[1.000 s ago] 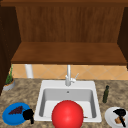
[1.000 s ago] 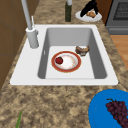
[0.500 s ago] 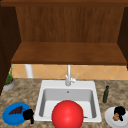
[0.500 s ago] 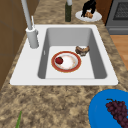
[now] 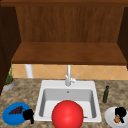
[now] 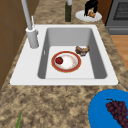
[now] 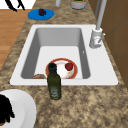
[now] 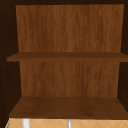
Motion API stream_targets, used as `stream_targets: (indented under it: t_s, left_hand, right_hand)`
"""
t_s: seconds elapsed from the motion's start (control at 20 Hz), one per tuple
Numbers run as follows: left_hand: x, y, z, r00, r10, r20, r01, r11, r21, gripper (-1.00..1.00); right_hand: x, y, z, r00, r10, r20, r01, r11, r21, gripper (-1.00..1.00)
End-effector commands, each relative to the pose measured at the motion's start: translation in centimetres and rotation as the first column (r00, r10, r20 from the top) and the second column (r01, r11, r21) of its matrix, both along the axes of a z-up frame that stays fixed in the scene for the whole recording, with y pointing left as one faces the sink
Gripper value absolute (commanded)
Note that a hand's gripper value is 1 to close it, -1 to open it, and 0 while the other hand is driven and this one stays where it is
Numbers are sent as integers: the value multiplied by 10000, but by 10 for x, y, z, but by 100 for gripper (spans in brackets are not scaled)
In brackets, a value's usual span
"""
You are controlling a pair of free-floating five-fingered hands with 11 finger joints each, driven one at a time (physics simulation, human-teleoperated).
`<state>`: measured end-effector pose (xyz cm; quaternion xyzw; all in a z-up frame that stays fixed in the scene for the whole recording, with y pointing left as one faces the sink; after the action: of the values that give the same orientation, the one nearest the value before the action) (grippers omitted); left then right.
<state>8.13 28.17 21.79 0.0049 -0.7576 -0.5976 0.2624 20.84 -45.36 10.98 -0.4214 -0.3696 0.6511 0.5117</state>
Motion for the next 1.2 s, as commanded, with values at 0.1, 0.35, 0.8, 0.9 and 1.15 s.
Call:
stream_targets:
  t_s: [0.1, 0.35, 0.8, 0.9, 1.15]
  left_hand:
    - [0, 0, 0, 10000, 0, 0, 0, 10000, 0, 0]
    - [0, 0, 0, 10000, 0, 0, 0, 10000, 0, 0]
    - [0, 0, 0, 10000, 0, 0, 0, 10000, 0, 0]
    - [0, 0, 0, 10000, 0, 0, 0, 10000, 0, 0]
    - [0, 0, 0, 10000, 0, 0, 0, 10000, 0, 0]
  right_hand:
    - [-3, 8, 22, 9961, -816, 336, 795, 9950, 606, 100]
    - [-4, 18, 37, 9955, -889, 333, 868, 9943, 617, 100]
    - [-6, 46, 72, 9969, -773, 124, 766, 9958, 492, 100]
    - [-7, 55, 84, 9975, -709, 41, 706, 9966, 413, 100]
    - [-11, 79, 117, 9976, -695, 13, 694, 9973, 252, 100]
